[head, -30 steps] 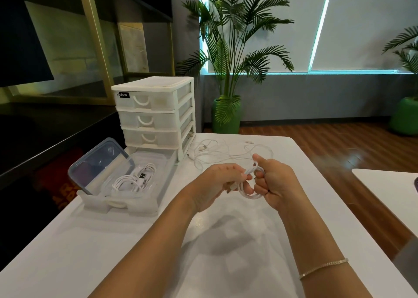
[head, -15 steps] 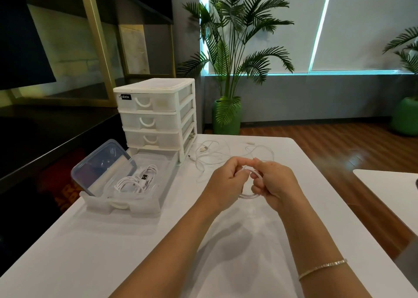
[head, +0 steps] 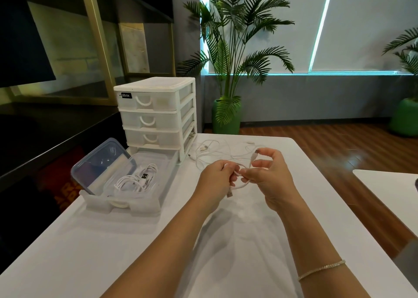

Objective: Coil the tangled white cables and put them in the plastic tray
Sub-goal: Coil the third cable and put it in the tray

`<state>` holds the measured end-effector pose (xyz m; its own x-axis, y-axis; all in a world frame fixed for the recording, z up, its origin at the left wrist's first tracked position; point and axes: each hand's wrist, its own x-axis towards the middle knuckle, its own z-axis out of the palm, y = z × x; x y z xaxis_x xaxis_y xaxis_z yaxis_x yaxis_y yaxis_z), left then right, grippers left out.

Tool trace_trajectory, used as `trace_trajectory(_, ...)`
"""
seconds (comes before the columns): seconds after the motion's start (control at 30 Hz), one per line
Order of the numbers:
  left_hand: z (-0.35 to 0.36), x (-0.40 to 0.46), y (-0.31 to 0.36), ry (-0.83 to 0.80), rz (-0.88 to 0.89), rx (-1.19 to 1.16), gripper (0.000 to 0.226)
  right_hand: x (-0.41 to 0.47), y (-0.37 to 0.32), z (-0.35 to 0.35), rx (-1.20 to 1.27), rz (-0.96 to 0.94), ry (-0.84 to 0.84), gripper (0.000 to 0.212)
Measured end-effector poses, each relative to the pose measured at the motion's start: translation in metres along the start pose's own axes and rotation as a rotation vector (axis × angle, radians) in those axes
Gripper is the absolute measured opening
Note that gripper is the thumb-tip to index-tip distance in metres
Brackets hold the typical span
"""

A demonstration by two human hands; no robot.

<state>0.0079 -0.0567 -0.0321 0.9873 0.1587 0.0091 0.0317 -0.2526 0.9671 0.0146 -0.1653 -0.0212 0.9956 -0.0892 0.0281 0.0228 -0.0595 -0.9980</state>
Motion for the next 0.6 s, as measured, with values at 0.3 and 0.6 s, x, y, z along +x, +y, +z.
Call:
trace_trajectory(0.3, -0.008, 0.002, 0.002, -0.029, -0.315, -0.621, 0.021, -0.001, 0.005, 0.000, -0.225, -0.151, 0.115, 0.047)
trace_trajectory(0.6, -0.007, 0.006, -0.005, 0.018, -0.218, -0.609, 0.022, -0.004, 0.007, 0.006, -0.630, -0.267, 0.003, 0.024)
